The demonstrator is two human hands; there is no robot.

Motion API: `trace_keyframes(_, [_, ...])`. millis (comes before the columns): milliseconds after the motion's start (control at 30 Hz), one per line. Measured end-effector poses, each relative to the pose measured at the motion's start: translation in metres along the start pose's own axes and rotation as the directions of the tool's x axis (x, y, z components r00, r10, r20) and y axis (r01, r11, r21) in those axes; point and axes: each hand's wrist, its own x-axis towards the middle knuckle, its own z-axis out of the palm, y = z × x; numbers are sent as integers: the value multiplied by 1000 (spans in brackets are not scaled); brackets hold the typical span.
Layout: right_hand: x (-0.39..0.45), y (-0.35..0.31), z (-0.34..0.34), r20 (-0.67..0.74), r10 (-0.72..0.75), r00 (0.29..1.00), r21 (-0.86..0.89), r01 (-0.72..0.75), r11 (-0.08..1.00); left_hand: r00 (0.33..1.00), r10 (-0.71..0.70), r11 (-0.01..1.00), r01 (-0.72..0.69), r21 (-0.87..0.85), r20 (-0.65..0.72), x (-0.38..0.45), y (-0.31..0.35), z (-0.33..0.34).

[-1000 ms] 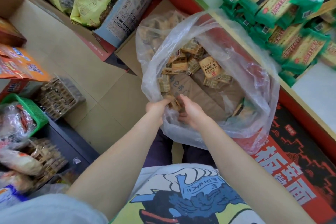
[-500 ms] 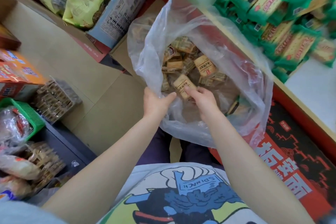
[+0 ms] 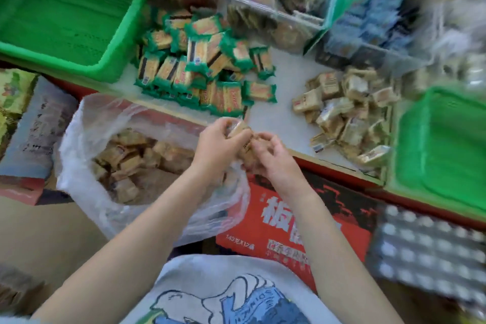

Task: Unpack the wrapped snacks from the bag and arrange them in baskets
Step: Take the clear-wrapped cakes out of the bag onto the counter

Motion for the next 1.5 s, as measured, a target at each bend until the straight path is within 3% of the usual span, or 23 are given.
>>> trace_keyframes(133, [-34,-1,-87,-150,-126,981,-351,66,934,994,10,990,-25,139,112,10,49,83])
trace_keyframes(233, [-46,14,-137,-249,-180,952,-452,50,891,963,16,992,-50,119,269,10,60,138])
trace_keyframes(300, [-46,24,-167,-365,-164,917,-433,-11,901,943,2,1000,-12,28,334,10,57,168])
trace_keyframes(333, [-44,29,-181,-434,-143,889,-397,-47,916,939,2,997,-27,70,344,11,54,179])
trace_keyframes(433, [-31,32,-222,-611,-143,779,-315,-74,946,946,32,903,-166,395,323,21,30,198])
trace_keyframes(533, [1,20,-253,-723,-242,647,-305,16,952,933,-24,786,-203,584,358,32,2,205])
trace_keyframes(567, [14,16,-262,-717,-271,643,-333,27,943,928,-51,768,-200,609,370,33,-5,206])
trace_keyframes(667, [49,15,-277,-564,-202,801,-449,-92,889,919,-59,720,-231,654,390,34,-18,207])
trace_keyframes(733, [61,19,-278,-496,-120,860,-502,-171,848,916,-49,688,-259,678,399,33,-20,206])
trace_keyframes(933, [40,24,-253,-550,-210,808,-508,-124,853,902,-47,679,-286,677,428,33,-18,203])
trace_keyframes(1000, [24,27,-229,-523,-235,819,-486,-60,872,900,-25,744,-273,609,434,31,-16,199])
trace_keyframes(1100, [5,38,-178,-437,-221,872,-444,4,896,967,131,870,-219,442,220,24,-23,171])
trace_keyframes(1167, [3,48,-134,-342,-162,926,-421,4,907,978,207,883,-192,429,11,18,-41,128])
trace_keyframes(1233, [7,59,-88,-208,-68,976,-404,-22,915,970,220,850,-140,507,-101,7,-71,79])
trace_keyframes(1367, [32,81,15,56,129,990,-450,-90,889,940,143,680,133,721,-308,-22,-153,-25])
trace_keyframes(1500, [66,104,113,209,312,927,-519,-166,839,866,-101,572,454,683,-490,-48,-222,-107])
